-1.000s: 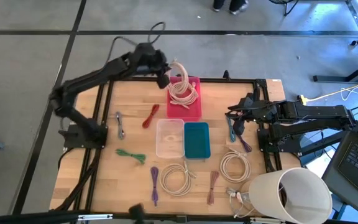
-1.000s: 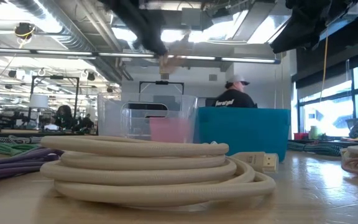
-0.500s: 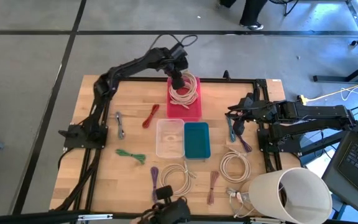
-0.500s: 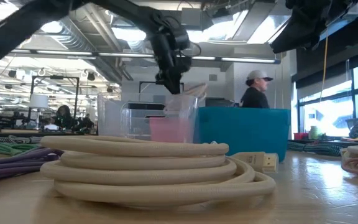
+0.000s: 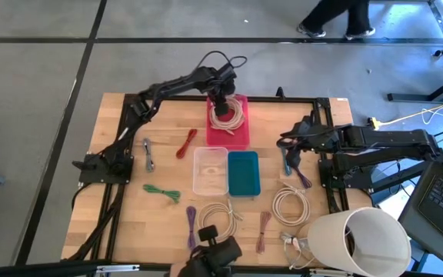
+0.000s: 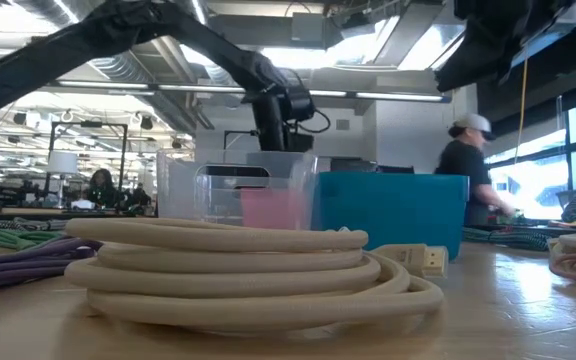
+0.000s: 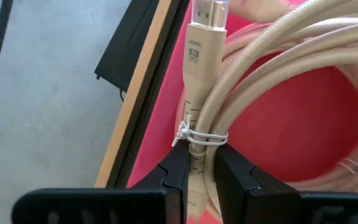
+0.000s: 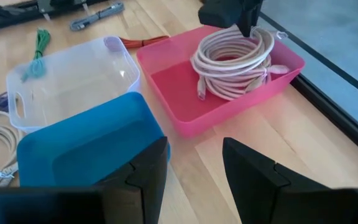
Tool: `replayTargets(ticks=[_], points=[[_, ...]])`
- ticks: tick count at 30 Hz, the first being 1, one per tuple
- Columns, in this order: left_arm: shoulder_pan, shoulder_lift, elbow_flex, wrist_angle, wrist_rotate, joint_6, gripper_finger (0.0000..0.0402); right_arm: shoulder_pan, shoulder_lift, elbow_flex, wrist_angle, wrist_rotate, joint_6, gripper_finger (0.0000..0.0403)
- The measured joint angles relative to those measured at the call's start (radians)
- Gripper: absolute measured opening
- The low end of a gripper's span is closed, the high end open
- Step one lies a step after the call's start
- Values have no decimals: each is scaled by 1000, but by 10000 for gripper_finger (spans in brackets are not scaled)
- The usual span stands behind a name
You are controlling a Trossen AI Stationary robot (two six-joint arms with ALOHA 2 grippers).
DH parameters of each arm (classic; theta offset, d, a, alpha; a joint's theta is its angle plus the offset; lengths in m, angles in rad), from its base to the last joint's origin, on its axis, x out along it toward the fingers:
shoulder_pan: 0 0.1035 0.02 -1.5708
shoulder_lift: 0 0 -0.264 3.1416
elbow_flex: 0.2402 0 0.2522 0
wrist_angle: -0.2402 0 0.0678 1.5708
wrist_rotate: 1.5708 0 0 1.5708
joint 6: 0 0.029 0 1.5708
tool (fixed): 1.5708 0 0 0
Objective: Pick & Place USB Port
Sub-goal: Put the brown HDMI cable into the pink bin
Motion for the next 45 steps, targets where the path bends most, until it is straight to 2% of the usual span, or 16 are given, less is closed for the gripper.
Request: replayTargets(ticks=[11,13,19,24,27,31,34,37,45], points=[[-1,52,1,28,6,7,42,0,52,0,0,0,-24,159],[-2,49,1,28,12,7,62,0,53,0,0,0,-24,159],[-11,10,14,29,-6,8,164,0,53,0,0,0,-37,159],[-21,-39,100,-28,20,6,212,0,53,0,-1,0,-47,159],[-37,-98,155,-107,99,-34,220,0,53,0,-14,-14,-46,159],[-77,-208,169,-276,304,-132,221,0,53,0,-60,-25,-28,159],[-148,-273,169,-426,401,-182,217,0,53,0,-90,-25,-15,159],[-265,-317,168,-527,387,-219,214,2,53,0,-113,-27,5,159],[-707,-344,166,-602,184,-366,212,8,53,0,-139,-63,6,159]])
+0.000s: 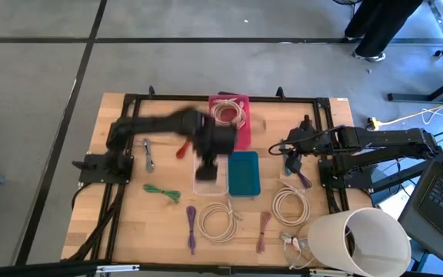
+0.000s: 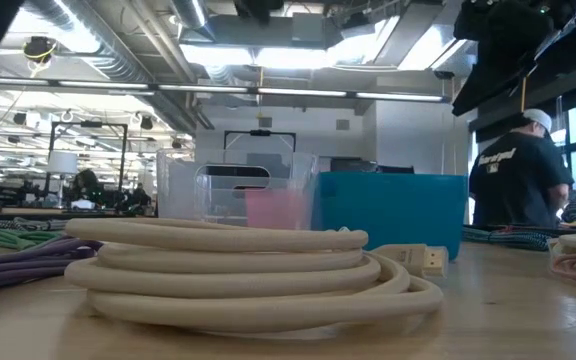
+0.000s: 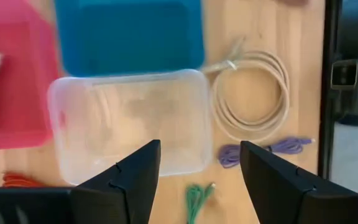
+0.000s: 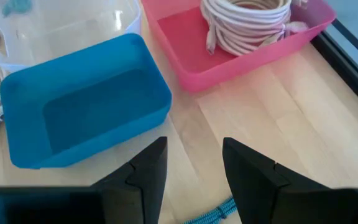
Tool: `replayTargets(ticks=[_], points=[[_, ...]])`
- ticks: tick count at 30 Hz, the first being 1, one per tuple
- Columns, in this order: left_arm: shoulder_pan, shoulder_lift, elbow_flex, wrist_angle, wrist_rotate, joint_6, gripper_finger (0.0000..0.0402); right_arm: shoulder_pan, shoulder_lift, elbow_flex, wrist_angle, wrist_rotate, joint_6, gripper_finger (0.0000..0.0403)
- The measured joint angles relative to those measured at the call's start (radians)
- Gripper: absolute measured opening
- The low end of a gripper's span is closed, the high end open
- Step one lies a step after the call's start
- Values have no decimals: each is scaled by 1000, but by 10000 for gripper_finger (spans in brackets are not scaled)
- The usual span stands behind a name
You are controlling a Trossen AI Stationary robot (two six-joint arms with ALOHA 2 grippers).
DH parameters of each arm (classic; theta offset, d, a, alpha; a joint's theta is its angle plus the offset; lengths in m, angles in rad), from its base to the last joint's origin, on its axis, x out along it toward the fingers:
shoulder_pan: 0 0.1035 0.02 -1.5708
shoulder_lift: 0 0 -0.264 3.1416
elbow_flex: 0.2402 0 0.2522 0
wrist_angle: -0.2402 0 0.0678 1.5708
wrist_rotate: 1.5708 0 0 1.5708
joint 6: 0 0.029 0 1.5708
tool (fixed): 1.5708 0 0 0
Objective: Pick & Place USB Port
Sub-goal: Put the brown HDMI cable into the pink bin
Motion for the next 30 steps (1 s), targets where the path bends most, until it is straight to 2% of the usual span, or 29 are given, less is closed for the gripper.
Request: replayTargets(ticks=[4,10,14,17,24,26,30], points=[[-214,9,-8,50,-222,-129,206,0,0,0,-13,-8,-2,159],[-461,9,-124,161,-550,-354,191,0,0,0,-8,-8,-3,159],[-545,7,-250,291,-657,-516,178,0,0,0,5,-8,-2,159],[-567,7,-371,474,-654,-557,170,0,0,0,22,-7,-3,159],[-537,8,-663,939,-447,-564,156,0,0,0,60,-42,-1,159],[-527,8,-713,1011,-387,-577,155,0,0,0,62,-62,0,159],[-513,8,-779,1068,-346,-608,157,0,0,0,62,-68,7,159]])
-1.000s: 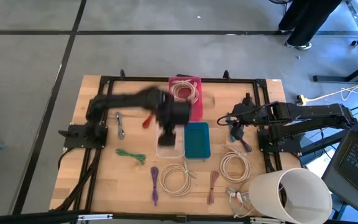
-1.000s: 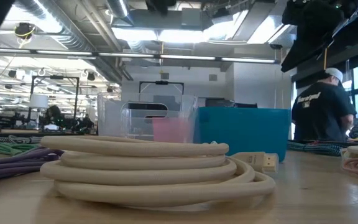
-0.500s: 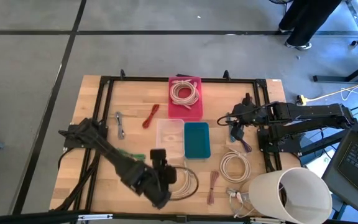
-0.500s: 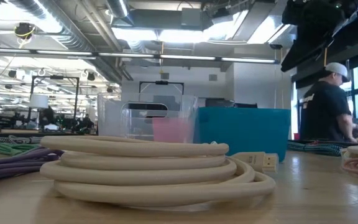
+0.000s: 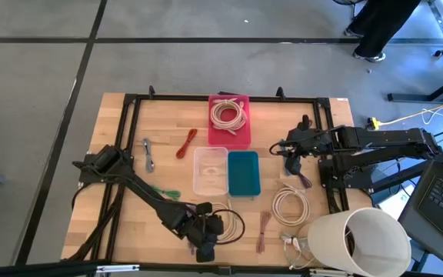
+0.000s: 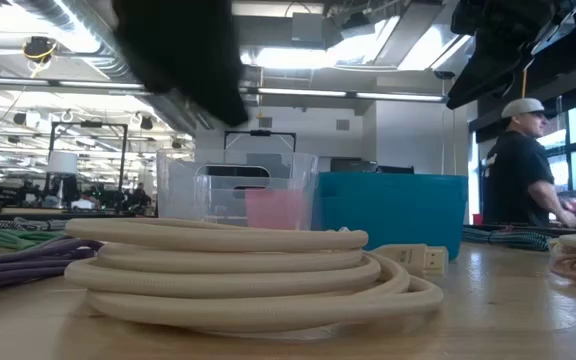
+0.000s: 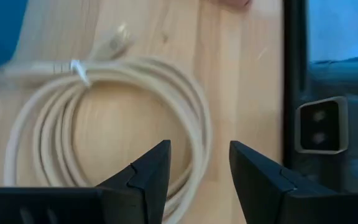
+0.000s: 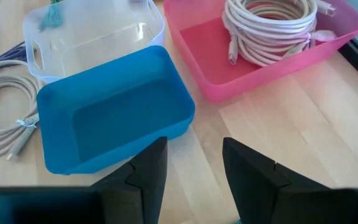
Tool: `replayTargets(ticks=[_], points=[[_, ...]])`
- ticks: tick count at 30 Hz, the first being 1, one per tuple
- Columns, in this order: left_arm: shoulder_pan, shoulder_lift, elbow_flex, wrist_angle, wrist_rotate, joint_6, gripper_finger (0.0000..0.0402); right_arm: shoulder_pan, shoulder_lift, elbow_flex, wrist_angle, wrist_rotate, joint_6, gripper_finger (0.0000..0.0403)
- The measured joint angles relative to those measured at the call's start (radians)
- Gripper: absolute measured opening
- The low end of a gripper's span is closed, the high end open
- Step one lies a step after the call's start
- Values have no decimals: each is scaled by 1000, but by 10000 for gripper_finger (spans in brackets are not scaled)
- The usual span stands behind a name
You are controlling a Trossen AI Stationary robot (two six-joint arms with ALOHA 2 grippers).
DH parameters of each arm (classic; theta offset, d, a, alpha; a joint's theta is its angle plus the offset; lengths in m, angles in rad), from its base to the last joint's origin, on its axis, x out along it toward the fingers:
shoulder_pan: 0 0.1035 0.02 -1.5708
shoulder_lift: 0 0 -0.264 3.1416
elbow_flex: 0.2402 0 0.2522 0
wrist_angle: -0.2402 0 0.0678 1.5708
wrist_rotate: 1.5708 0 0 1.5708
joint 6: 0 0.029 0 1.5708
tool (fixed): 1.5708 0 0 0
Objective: Pick & Place USB Port
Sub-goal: Put the brown HDMI cable into the pink bin
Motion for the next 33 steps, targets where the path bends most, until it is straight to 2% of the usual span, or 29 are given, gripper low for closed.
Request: replayTargets(ticks=[6,13,22,28,33], points=[[15,3,-68,76,35,-13,159,0,0,0,0,-8,17,159],[33,24,-114,120,154,-26,159,0,0,0,-2,-16,17,159],[49,44,-117,111,185,-4,159,0,0,0,-2,-18,19,159],[54,104,-112,144,253,-8,153,0,0,0,-4,-18,20,159],[54,127,-110,150,271,-9,129,0,0,0,-3,-18,20,159]])
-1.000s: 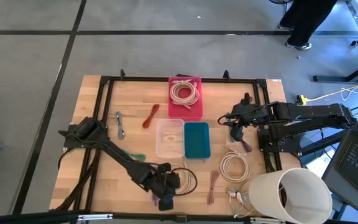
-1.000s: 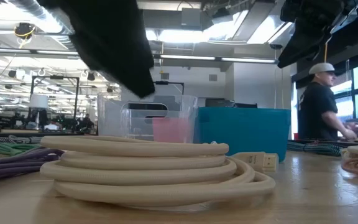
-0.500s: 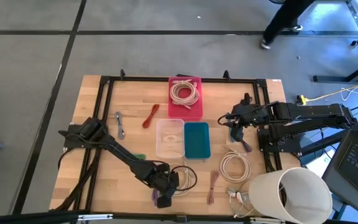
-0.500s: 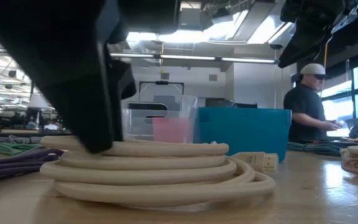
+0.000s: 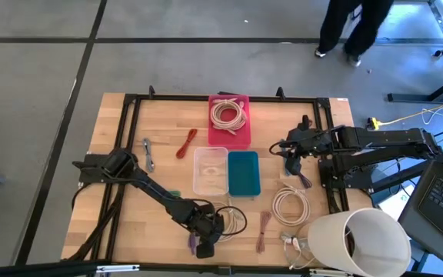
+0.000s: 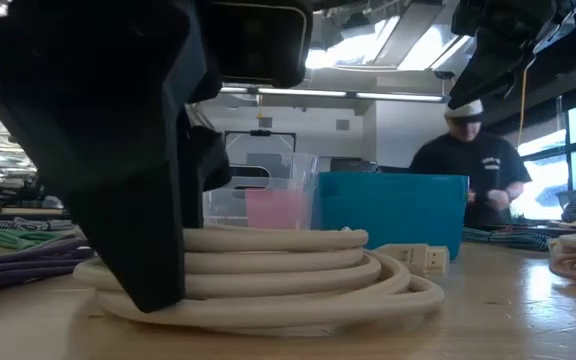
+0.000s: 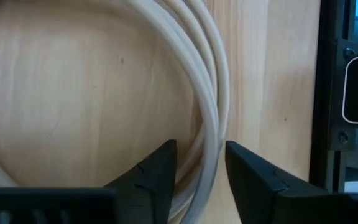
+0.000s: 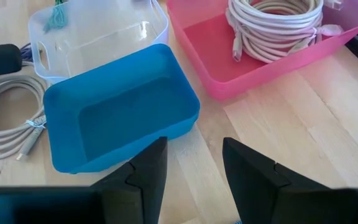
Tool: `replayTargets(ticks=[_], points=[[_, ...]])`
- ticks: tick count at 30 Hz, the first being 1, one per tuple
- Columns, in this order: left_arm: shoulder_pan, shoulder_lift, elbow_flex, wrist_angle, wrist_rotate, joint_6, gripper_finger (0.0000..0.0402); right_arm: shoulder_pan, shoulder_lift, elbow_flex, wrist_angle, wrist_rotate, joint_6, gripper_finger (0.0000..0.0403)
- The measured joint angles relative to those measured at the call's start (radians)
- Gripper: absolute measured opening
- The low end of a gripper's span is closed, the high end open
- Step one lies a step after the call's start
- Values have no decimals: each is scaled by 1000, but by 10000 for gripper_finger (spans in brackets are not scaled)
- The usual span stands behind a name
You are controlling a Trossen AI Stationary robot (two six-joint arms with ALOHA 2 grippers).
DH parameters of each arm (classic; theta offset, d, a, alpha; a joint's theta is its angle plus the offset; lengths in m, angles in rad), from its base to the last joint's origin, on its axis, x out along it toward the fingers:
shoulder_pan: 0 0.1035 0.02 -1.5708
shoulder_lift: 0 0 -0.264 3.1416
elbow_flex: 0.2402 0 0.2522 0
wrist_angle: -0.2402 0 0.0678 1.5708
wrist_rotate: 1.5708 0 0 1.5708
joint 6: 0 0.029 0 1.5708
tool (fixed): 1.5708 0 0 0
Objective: Pick & Place USB Port
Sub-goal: Put the brown HDMI cable into the pink bin
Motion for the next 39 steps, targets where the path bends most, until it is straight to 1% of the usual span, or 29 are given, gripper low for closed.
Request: replayTargets(ticks=[2,4,5,6,7,9,13,16,22,25,29,34,36,39], points=[[-1,-6,-2,3,0,12,99,0,0,0,-1,0,0,159],[0,-22,-4,8,13,30,58,0,0,0,-1,0,1,159],[2,-30,-4,10,28,38,34,0,0,0,-1,-1,1,159],[2,-36,-5,6,54,35,20,0,0,0,-1,-1,0,159],[3,-49,-9,-9,73,34,16,0,0,0,-1,-1,1,159],[2,-73,-11,-24,78,28,14,0,0,0,-1,-1,0,159],[5,-156,-8,-73,56,23,12,0,0,0,-1,-3,-2,159],[5,-223,-9,-113,1,32,12,0,0,0,-1,-5,-2,159],[4,-372,-8,-90,-112,129,12,0,0,0,-2,-5,-2,159],[5,-442,-8,-87,-190,226,12,0,0,0,-3,-5,-2,159],[26,-518,-7,-96,-343,400,11,0,0,0,0,-1,-3,159],[111,-566,-6,-77,-595,647,11,0,0,0,11,0,-3,159],[172,-572,-6,-76,-635,719,11,0,0,0,10,0,-3,159],[300,-573,-6,-81,-613,785,11,0,0,0,10,3,-4,159]])
